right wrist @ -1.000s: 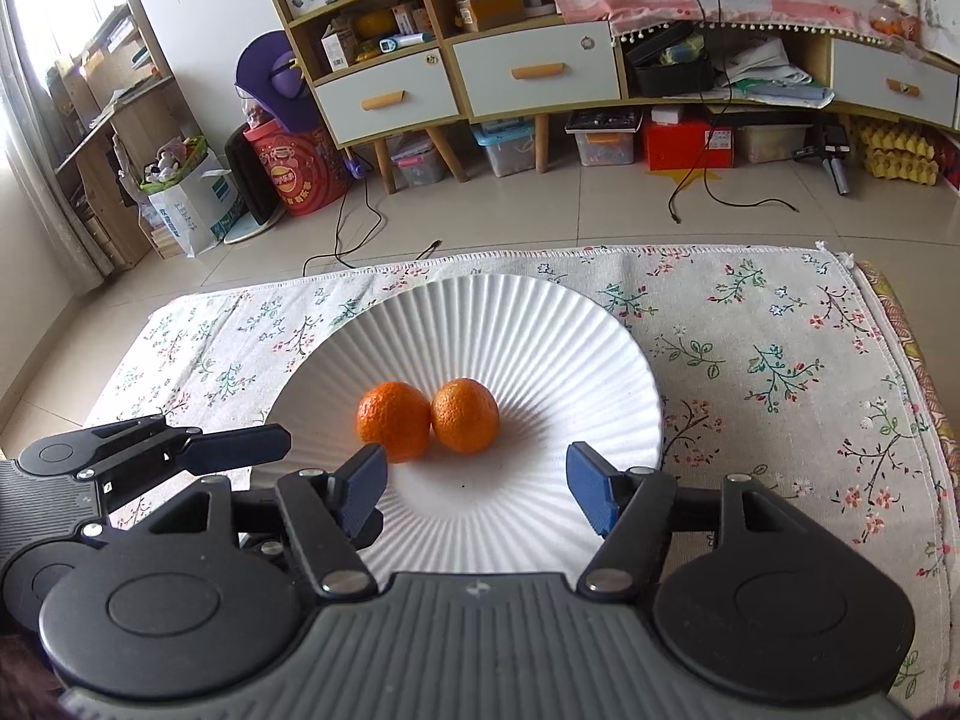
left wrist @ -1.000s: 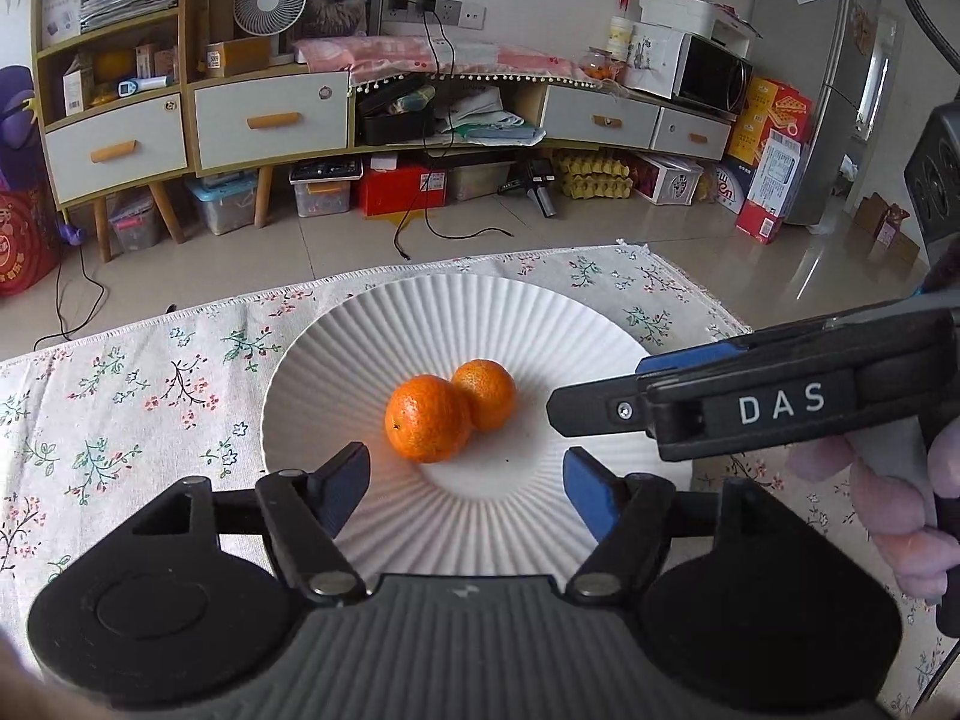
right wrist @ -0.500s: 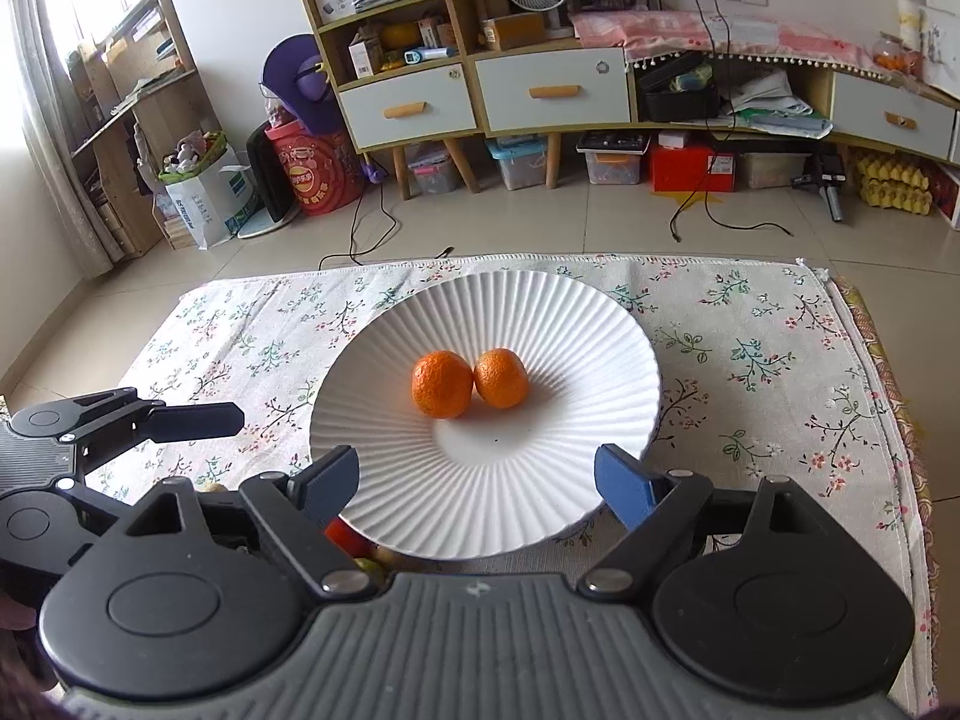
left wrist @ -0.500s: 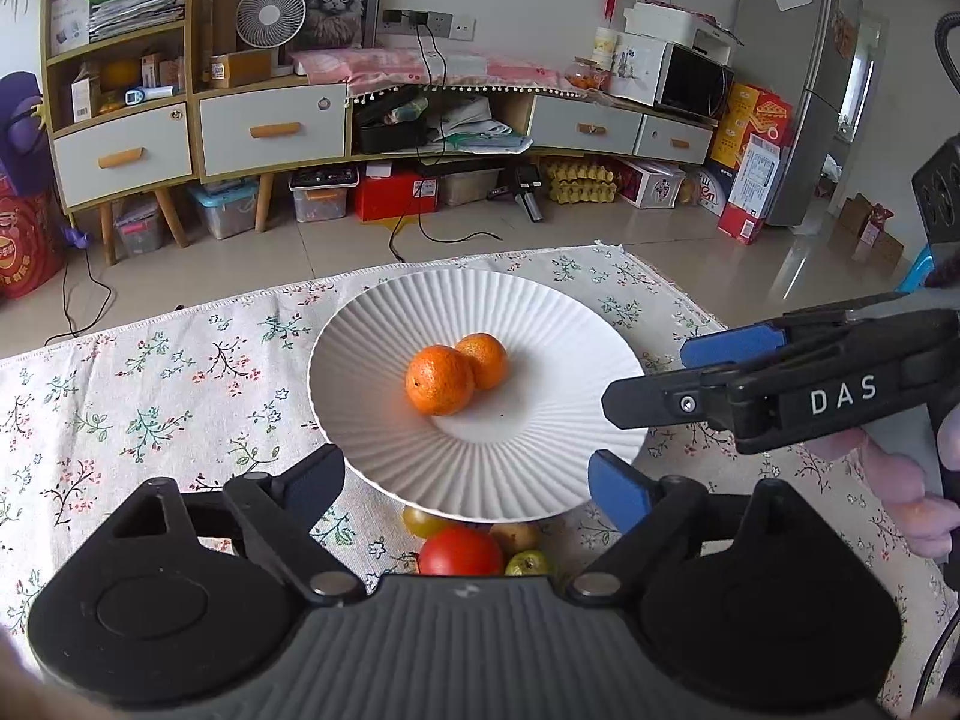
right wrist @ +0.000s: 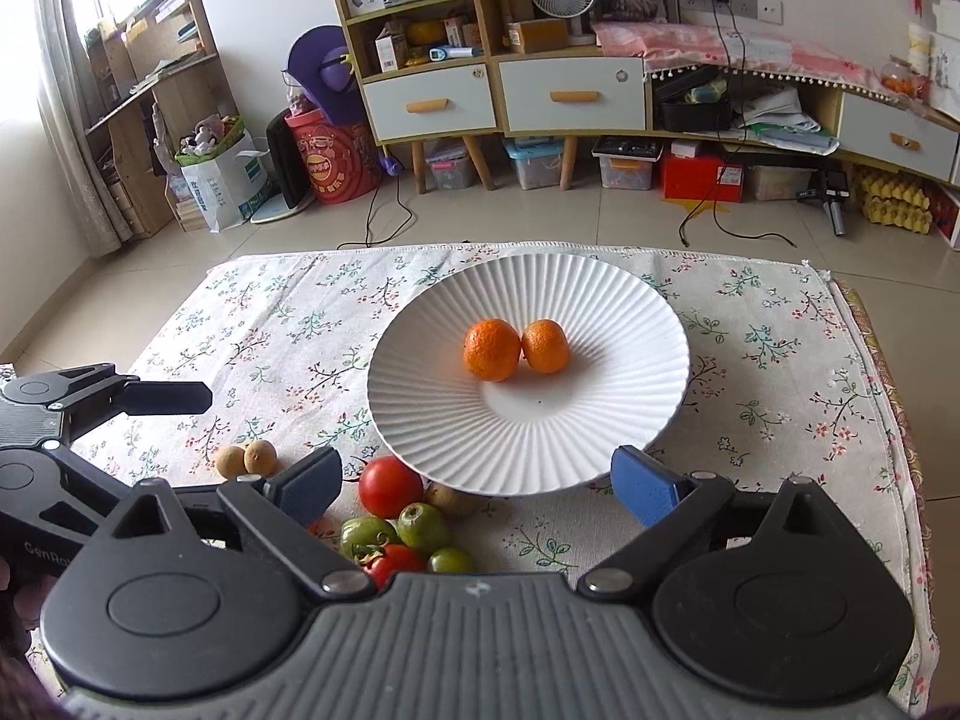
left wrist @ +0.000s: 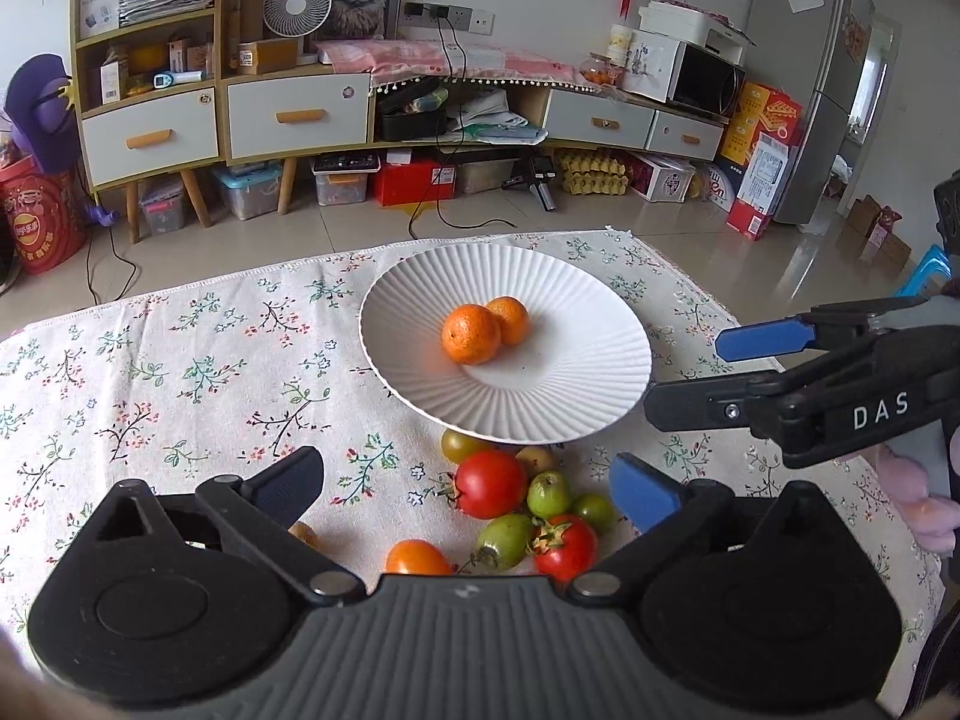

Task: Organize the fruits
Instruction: 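Withdraw both open tools from the bowl toward the remaining fruits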

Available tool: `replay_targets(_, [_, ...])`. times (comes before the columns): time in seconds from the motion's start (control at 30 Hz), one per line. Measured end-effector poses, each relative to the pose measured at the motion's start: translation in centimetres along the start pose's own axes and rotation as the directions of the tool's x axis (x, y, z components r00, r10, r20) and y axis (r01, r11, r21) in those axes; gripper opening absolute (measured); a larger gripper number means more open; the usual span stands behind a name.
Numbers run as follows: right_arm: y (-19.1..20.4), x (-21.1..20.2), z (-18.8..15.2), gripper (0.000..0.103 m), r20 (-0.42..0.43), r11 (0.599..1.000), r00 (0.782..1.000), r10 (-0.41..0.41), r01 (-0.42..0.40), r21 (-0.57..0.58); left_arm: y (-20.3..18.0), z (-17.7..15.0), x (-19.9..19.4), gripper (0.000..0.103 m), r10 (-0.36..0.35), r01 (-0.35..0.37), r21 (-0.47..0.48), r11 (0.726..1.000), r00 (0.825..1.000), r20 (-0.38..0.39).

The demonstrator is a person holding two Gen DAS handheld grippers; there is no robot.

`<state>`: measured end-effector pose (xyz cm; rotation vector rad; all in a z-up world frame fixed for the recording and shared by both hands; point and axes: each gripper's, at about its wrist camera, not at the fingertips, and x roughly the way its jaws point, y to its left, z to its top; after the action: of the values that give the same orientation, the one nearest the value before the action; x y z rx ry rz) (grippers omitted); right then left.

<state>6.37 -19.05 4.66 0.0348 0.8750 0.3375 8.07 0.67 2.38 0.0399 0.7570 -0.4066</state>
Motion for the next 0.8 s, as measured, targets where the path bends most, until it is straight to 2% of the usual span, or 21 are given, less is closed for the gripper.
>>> replay_targets(0.3, [1.8, -0.6, -1.5, 0.1, 0.024, 0.999, 0.999, 0.045, -0.044, -0.028, 1.4, -2.3, -1.0, 0.1, 0.019, -0.019, -0.014, 1.0, 1.0, -0.012])
replay_targets(0.6, [3.3, -0.3, -4.0, 0.102, 0.044, 0.993, 0.998, 0.054, -0.049, -0.105, 2.5, -4.9, -1.8, 0.1, 0.05, -0.05, -0.011, 0.999, 0.999, -0.019])
replay_targets(0.8, [4.0, -0.4, -5.8, 0.102, 0.053, 0.988, 0.996, 0.074, -0.066, -0.14, 3.0, -6.0, -2.7, 0.1, 0.074, -0.074, -0.004, 0.997, 0.997, 0.009])
